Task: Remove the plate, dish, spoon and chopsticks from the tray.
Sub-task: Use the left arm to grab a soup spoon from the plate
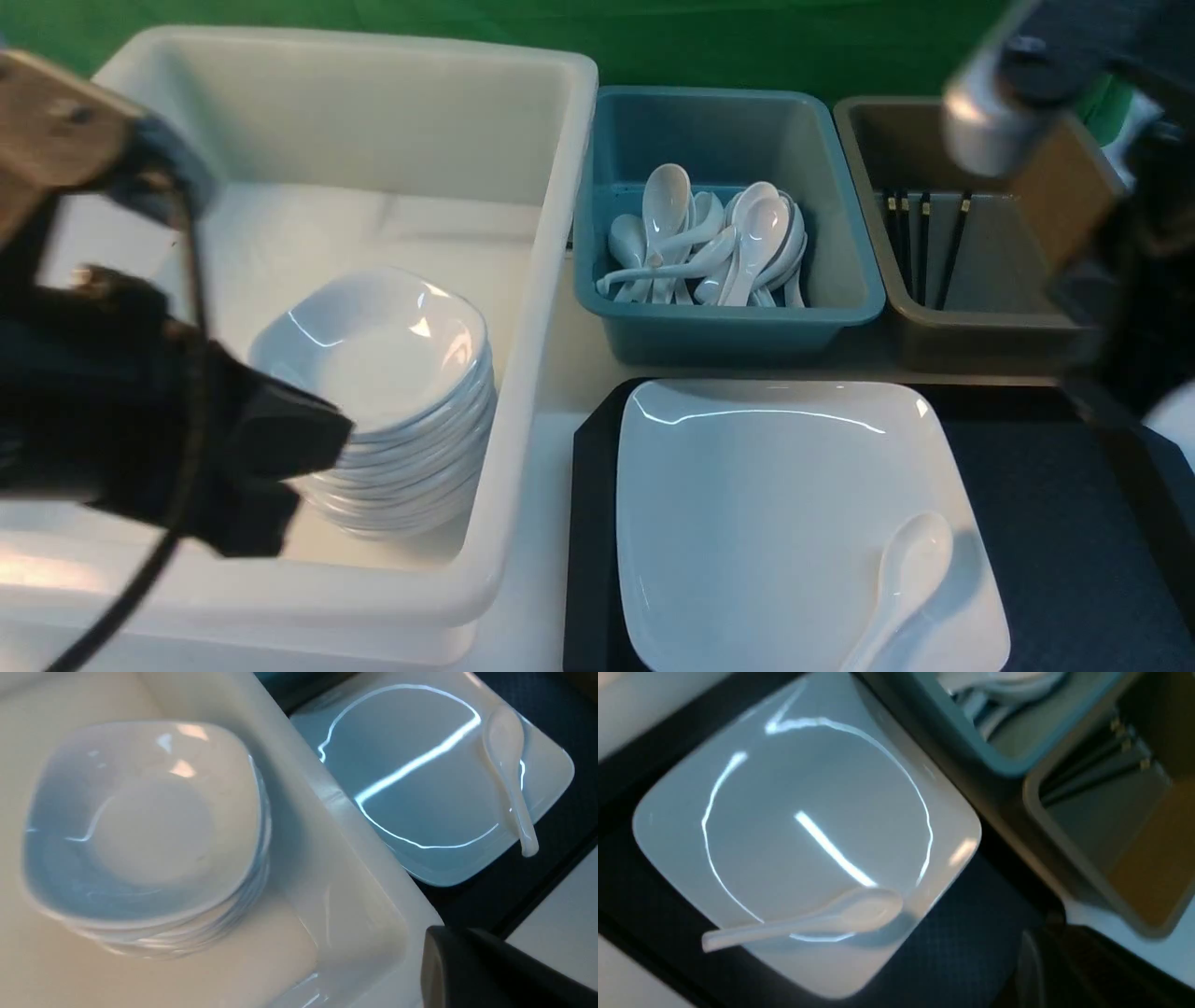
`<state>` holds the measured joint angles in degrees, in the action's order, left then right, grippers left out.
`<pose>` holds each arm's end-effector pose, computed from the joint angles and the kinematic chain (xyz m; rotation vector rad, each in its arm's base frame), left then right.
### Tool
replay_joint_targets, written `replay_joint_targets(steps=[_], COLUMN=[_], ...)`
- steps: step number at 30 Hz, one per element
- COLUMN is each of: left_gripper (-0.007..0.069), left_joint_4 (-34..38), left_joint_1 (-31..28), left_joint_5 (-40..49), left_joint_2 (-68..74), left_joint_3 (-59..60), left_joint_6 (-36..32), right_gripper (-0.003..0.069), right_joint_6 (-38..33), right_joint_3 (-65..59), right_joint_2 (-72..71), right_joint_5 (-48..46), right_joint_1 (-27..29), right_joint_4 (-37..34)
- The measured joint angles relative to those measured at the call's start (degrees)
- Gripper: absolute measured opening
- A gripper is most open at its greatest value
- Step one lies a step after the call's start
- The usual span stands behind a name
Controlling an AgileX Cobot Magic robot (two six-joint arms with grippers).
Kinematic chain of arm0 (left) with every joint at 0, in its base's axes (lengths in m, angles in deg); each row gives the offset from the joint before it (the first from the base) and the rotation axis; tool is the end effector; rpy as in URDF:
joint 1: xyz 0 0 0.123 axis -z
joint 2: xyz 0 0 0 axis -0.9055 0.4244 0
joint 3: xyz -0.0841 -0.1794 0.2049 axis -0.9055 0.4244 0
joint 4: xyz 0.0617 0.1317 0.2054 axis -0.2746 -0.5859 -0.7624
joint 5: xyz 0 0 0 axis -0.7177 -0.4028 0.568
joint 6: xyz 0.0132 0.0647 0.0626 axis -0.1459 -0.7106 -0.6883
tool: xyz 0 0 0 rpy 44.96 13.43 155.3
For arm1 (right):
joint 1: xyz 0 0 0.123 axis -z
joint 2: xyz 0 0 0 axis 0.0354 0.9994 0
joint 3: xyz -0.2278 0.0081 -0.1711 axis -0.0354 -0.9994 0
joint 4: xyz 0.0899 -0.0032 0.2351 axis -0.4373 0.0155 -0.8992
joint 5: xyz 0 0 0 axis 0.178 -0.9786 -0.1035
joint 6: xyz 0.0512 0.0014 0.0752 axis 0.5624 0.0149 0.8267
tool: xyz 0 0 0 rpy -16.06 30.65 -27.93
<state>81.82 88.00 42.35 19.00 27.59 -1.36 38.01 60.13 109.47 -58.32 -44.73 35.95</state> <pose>0.1613 -0.0965 0.3512 0.7885 2.2931 -0.4592 0.1728 0.1164 0.4141 -0.8554 2.2242 -0.1429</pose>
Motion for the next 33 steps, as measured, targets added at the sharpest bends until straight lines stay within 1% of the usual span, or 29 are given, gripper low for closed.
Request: replay_joint_targets(steps=[1,3,4,6,9,12,13,14,15,16,17,20,21,22,25,28,30,33], left_gripper=[0.0020,0.0020,0.0020,0.0020,0.0020,0.0036,0.0038,0.0060,0.0076,0.0110,0.0126,0.0219,0.0232,0.0288,0.0346,0.0391,0.0402,0.0400], left_joint_4=[0.4,0.9,1.1,0.8,-1.4,-1.8,-1.8,-1.8,-1.8,-1.8,-1.8,-2.5,-2.6,-3.2,-3.6,-3.7,-4.8,-7.1], left_joint_1=[1.0,4.9,9.0,13.7,24.1,29.8,30.3,31.6,31.9,32.0,32.0,31.9,31.9,31.9,31.9,31.9,31.9,31.9], left_joint_5=[-0.6,-2.2,-3.4,-5.4,-8.8,-9.0,-8.9,-7.9,-7.3,-6.5,-6.0,-5.0,-5.0,-4.6,-4.6,-4.7,-4.8,-5.5], left_joint_2=[2.8,9.8,14.0,19.5,30.4,39.3,40.5,45.0,47.0,49.8,51.4,56.7,57.0,59.5,61.5,63.2,64.6,65.7], left_joint_3=[-0.3,-1.7,-3.1,-5.2,-11.3,-19.3,-19.9,-24.7,-26.2,-29.5,-30.7,-35.5,-36.0,-37.6,-38.6,-38.8,-38.9,-39.1], left_joint_6=[-0.1,0.0,0.6,2.8,7.8,10.0,10.1,10.6,10.9,11.7,12.3,13.9,13.9,14.2,14.3,14.4,14.4,14.4], right_gripper=[0.0085,0.0085,0.0085,0.0085,0.0087,0.0090,0.0091,0.0091,0.0091,0.0091,0.0091,0.0095,0.0095,0.0098,0.0102,0.0108,0.0110,0.0110], right_joint_6=[1.8,4.2,5.4,6.8,8.1,8.4,8.4,8.4,8.4,8.4,8.4,8.4,8.4,8.4,8.2,7.2,7.1,7.0], right_joint_3=[-3.3,-8.9,-12.3,-16.1,-21.4,-23.0,-23.1,-23.3,-23.4,-23.4,-23.4,-23.4,-23.4,-23.4,-23.4,-23.4,-23.4,-23.5], right_joint_2=[-2.8,-8.9,-13.3,-17.7,-24.9,-29.8,-30.2,-32.7,-33.8,-35.7,-36.8,-39.9,-40.1,-41.6,-42.6,-43.0,-43.0,-43.0], right_joint_5=[0.0,0.2,1.0,2.2,3.1,2.7,2.7,2.6,2.6,2.6,2.6,2.5,2.5,2.1,1.3,0.0,0.0,0.0], right_joint_1=[0.7,1.5,1.5,1.5,1.5,1.5,1.5,1.5,1.5,1.5,1.5,1.5,1.5,1.5,1.5,1.5,1.5,1.5], right_joint_4=[-0.1,-0.4,-0.6,-1.1,-1.5,-1.7,-1.7,-1.7,-1.7,-1.7,-1.7,-1.7,-1.7,-1.7,-1.7,-1.7,-1.7,-1.7])
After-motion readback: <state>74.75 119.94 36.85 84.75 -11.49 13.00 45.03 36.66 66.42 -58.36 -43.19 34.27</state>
